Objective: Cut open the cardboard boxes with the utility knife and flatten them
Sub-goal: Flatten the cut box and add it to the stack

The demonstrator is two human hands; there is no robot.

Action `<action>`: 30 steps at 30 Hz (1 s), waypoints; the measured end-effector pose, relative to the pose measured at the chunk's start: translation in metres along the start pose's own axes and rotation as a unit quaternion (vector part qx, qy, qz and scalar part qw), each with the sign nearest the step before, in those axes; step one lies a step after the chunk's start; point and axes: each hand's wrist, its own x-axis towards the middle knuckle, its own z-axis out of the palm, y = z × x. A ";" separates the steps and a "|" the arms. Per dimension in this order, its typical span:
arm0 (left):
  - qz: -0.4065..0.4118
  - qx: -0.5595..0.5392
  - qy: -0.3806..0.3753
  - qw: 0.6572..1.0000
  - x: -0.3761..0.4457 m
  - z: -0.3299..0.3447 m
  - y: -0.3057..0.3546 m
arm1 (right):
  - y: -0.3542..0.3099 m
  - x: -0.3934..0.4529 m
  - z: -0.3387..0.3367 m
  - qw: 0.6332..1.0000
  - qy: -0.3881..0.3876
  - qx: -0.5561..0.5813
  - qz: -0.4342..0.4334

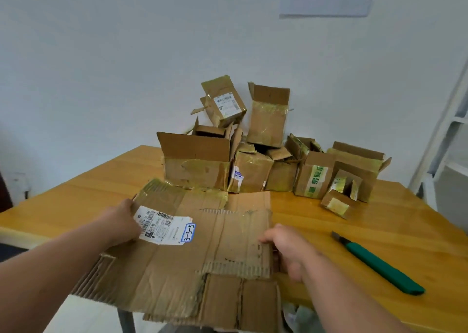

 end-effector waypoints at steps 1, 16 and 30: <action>-0.007 0.016 0.016 1.000 0.004 -0.005 -0.011 | -0.002 0.003 0.012 1.000 -0.012 -0.009 -0.006; 0.016 0.183 0.015 0.983 0.070 -0.052 -0.044 | -0.041 0.035 0.196 0.979 -0.050 0.192 0.049; 0.121 0.302 -0.202 0.924 0.098 -0.036 -0.069 | -0.081 0.062 0.234 0.991 -0.134 -0.016 0.019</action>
